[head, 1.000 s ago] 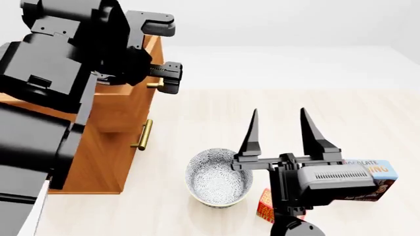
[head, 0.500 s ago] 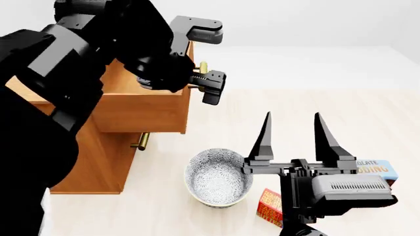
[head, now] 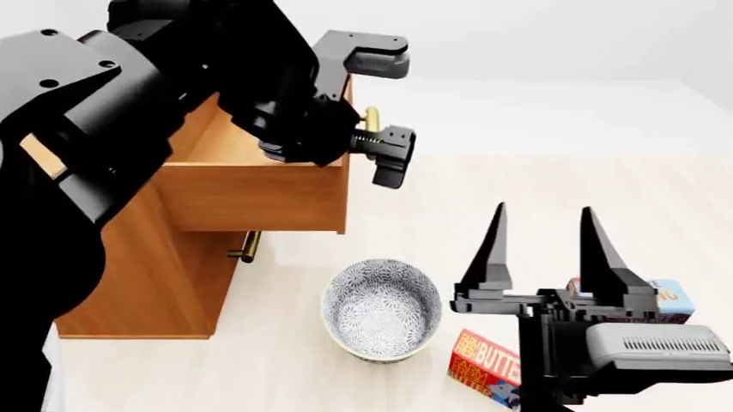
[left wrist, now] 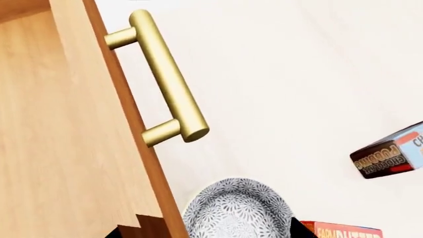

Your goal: Put the butter at the back in the top drawer of the cabinet and close it.

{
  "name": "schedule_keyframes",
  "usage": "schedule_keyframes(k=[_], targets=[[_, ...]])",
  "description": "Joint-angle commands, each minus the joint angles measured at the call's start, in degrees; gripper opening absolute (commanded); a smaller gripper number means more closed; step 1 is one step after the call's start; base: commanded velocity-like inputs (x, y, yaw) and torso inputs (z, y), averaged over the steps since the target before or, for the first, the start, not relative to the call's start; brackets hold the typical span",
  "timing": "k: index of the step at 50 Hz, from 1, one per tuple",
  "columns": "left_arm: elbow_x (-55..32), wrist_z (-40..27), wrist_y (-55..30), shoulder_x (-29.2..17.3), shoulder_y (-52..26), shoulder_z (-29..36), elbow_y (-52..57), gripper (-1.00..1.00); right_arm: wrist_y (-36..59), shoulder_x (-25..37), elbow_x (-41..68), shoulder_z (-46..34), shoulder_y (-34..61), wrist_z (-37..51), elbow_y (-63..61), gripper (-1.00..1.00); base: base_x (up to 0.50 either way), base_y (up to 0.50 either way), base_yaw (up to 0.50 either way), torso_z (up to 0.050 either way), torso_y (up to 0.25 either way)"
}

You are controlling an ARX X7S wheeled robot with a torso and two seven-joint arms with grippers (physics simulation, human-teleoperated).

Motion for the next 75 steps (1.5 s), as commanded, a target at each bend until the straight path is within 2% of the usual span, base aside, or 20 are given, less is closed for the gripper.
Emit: schedule_keyframes(k=[1,5,15,28,34,39,46,49,50,52,53,55,57,60,62,69,72,75], targets=[[-18.9,6.4,3.3,0.9,-3.0,-5.7,2.2,1.00,-0.5,0.6,1.0,0.3,-0.1,-0.1,0.1,1.00,-0.01,0.00,0.00,0.000,0.000],[-19.3,6.8,4.1,0.9,-3.7,-5.4,1.2,1.00,-0.2,0.6,0.9,0.2,0.1,0.0,0.0,1.00,0.00,0.00,0.00,0.000,0.005],[-5.2,-0.7,11.2,0.9,-5.6,-4.4,0.9,1.00,1.0,0.5,0.7,-0.3,1.0,0.2,-0.2,1.00,0.00,0.00,0.00,0.000,0.003],[3.3,-5.1,17.0,0.6,-7.2,-4.9,0.9,1.00,2.5,0.5,0.9,-0.6,2.2,0.3,-0.3,1.00,0.00,0.00,0.00,0.000,0.000],[0.9,-18.5,22.9,-14.0,-7.9,-9.9,26.2,1.00,4.0,0.3,0.8,-0.9,3.1,0.6,-0.3,1.00,0.00,0.00,0.00,0.000,0.000],[-3.1,-27.8,27.5,-30.0,-8.1,-16.3,52.8,1.00,9.2,-1.0,-3.3,-1.8,4.8,3.4,-1.0,1.00,0.00,0.00,0.00,0.000,0.000],[-6.5,-31.5,33.7,-48.5,-4.4,-22.8,79.4,1.00,23.0,-4.4,-6.0,-5.4,11.8,3.9,2.5,1.00,0.00,0.00,0.00,0.000,0.000],[-6.7,-31.1,36.7,-56.5,-1.9,-24.9,89.1,1.00,29.9,-7.4,-4.6,-8.2,19.1,-0.2,11.7,1.00,0.00,0.00,0.00,0.000,0.000],[-6.8,-30.6,37.8,-59.8,-1.1,-25.7,92.7,1.00,38.2,-3.9,-0.5,-7.5,20.8,-3.9,5.5,1.00,0.00,0.00,0.00,0.000,0.000],[-6.9,-29.6,40.2,-65.5,0.4,-27.0,98.7,1.00,55.3,7.8,16.6,1.0,25.6,-6.6,-11.7,1.00,0.00,0.00,0.00,0.000,0.000],[-6.8,-29.1,41.0,-67.7,0.9,-27.4,100.9,1.00,63.9,10.8,25.2,4.6,28.9,-7.1,-18.2,1.00,0.00,0.00,0.00,0.000,0.000],[-6.1,-27.6,42.6,-71.8,2.4,-27.8,104.6,1.00,81.1,13.8,35.5,8.5,36.2,-7.5,-18.3,1.00,0.00,0.00,0.00,0.000,0.000],[-5.1,-25.9,43.9,-74.8,3.9,-27.7,107.0,1.00,97.4,15.1,41.1,9.6,42.9,-8.1,-15.4,1.00,0.00,0.00,0.00,0.000,0.000],[-3.8,-23.6,45.2,-77.2,5.7,-27.2,108.5,1.00,106.0,17.2,44.5,6.6,51.6,-11.4,-10.6,1.00,0.00,0.00,0.00,0.000,0.000],[-3.0,-22.5,45.9,-77.9,6.7,-26.9,108.9,1.00,110.5,19.0,45.1,1.2,57.9,-15.9,-7.1,1.00,0.00,0.00,0.00,0.000,0.000],[-2.3,-20.7,46.7,-77.8,8.2,-26.3,108.7,1.00,113.9,22.4,41.3,-23.6,76.8,-35.9,1.5,1.00,0.00,0.00,0.00,0.000,0.000],[-2.5,-20.3,46.6,-78.0,8.2,-26.4,108.8,1.00,112.2,22.7,37.1,-36.2,83.3,-44.4,4.1,1.00,0.00,0.00,0.00,0.000,0.000],[-2.9,-19.8,46.5,-78.6,8.1,-26.7,109.2,1.00,111.1,22.2,34.3,-44.7,87.9,-50.7,7.1,1.00,0.00,0.00,0.00,0.000,0.000]])
